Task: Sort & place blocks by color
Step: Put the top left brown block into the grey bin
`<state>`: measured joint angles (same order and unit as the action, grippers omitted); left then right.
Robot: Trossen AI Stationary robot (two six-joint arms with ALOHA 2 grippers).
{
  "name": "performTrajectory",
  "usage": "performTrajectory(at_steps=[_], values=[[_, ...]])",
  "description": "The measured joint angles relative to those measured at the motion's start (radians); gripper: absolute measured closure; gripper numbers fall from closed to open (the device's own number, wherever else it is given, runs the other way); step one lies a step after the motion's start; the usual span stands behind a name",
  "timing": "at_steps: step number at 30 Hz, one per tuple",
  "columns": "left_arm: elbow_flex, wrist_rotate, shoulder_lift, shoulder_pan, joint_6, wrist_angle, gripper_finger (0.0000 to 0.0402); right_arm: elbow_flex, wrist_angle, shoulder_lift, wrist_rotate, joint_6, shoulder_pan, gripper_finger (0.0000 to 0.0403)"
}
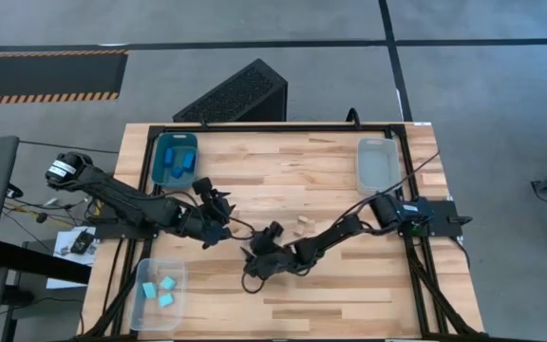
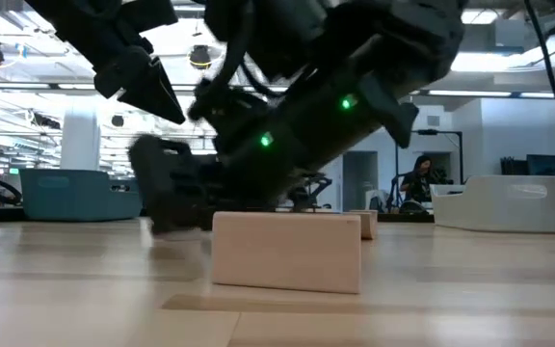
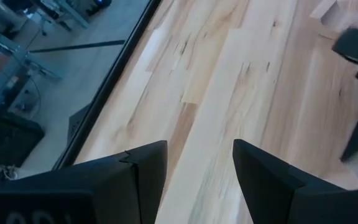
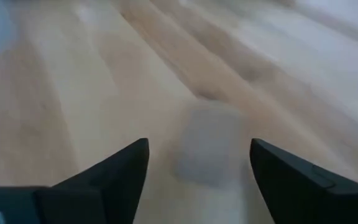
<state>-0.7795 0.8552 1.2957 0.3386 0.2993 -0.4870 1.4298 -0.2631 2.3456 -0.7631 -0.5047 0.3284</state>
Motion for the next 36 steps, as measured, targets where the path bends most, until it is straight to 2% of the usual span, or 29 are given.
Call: performTrajectory(at_steps=[4,8,12,18,23,27,30,33,36], values=[[0.0,-0.013,0.0,0.0,0.021,-0.004,0.0228,0.033,0.112,-0.001,0.021,-0.1,-0.027,0.0095],[0.0,-0.014,0.0,0.0,0.026,-0.003,0.0228,0.032,0.146,-0.004,0.046,-0.122,-0.045,0.0114],[0.0,-0.013,0.0,-0.001,0.026,-0.001,0.0228,0.031,0.109,-0.005,0.086,-0.073,-0.057,0.0132],[0.0,-0.013,0.0,-0.001,0.065,-0.001,0.0228,0.031,0.092,-0.006,0.17,0.0,-0.089,0.0138],[0.0,-0.021,0.0,0.005,0.191,-0.016,0.0228,0.033,0.119,-0.009,0.221,0.041,-0.102,0.0168],[0.0,-0.028,0.0,0.05,0.36,-0.087,0.0228,0.03,0.134,-0.016,0.223,0.085,-0.091,0.0225],[0.017,0.012,0.0,0.1,0.458,-0.089,0.0228,0.015,0.145,-0.034,0.237,0.119,-0.085,0.027],[0.066,-0.001,0.0,0.137,0.512,-0.048,0.0228,-0.034,0.133,-0.074,0.239,0.148,-0.072,0.0276],[0.138,-0.036,0.0,0.155,0.58,0.051,0.0228,-0.136,0.027,-0.13,0.247,0.201,-0.057,0.0273]])
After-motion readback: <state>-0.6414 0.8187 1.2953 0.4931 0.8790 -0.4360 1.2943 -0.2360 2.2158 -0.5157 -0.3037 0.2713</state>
